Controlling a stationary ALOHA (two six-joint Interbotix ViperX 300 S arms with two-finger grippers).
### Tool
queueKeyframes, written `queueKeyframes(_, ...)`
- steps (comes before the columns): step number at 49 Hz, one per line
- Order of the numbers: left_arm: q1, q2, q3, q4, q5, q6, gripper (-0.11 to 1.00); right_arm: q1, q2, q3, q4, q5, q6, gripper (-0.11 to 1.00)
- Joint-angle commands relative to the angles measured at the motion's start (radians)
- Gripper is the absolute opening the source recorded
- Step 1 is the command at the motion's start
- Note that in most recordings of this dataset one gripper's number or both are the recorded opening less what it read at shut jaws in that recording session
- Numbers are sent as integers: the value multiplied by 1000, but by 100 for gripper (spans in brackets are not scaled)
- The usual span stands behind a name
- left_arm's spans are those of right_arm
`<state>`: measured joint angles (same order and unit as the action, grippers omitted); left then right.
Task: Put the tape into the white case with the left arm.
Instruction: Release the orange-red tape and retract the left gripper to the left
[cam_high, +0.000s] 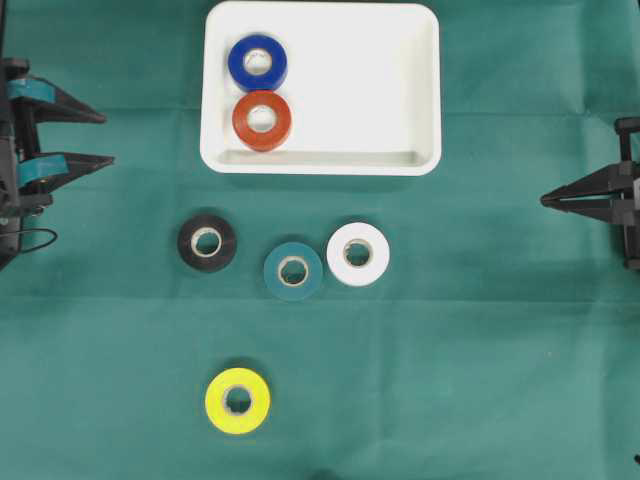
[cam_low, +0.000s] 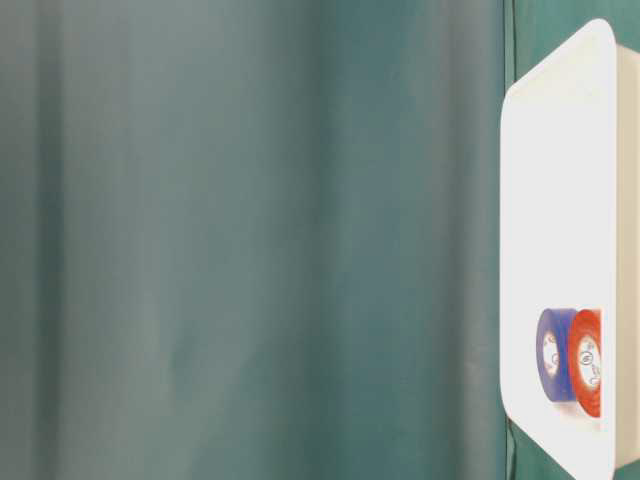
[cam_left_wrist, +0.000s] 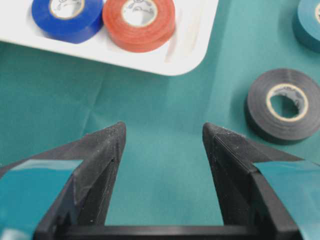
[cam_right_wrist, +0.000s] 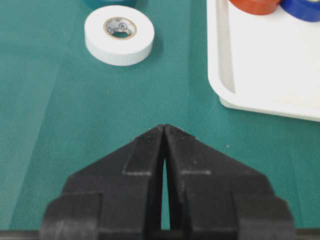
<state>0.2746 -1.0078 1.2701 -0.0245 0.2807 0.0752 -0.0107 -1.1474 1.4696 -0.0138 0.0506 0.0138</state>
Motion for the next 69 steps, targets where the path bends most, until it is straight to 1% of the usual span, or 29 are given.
queueKeyframes(1, -3, -29, -5, -5, -5, 3, 62, 0, 6, -12, -2, -12, 2, -10)
queueKeyframes(7, -5, -58, 0, -3, -5, 3, 62, 0, 6, -11, -2, -12, 2, -10)
queueKeyframes(16, -11, -61, 2, -3, -5, 3, 62, 0, 6, -11, -2, -12, 2, -10)
queueKeyframes(24, -40, -63, 0, -5, 0, 3, 62, 0, 6, -12, -2, -12, 2, -10)
queueKeyframes(31, -112, -61, -5, -3, 18, 3, 62, 0, 8, -11, -2, -12, 2, -10)
queueKeyframes(44, -310, -63, -9, -3, 28, 3, 62, -2, 8, -11, -2, -12, 2, -10)
queueKeyframes(50, -365, -61, -9, -3, 38, 3, 62, 0, 6, -12, -2, -12, 2, -10)
queueKeyframes(63, -373, -51, -14, -5, 40, 2, 62, 0, 6, -11, -2, -12, 2, -10)
queueKeyframes(69, -371, -17, -35, -3, 37, 2, 60, 0, 8, -11, -2, -12, 2, -10)
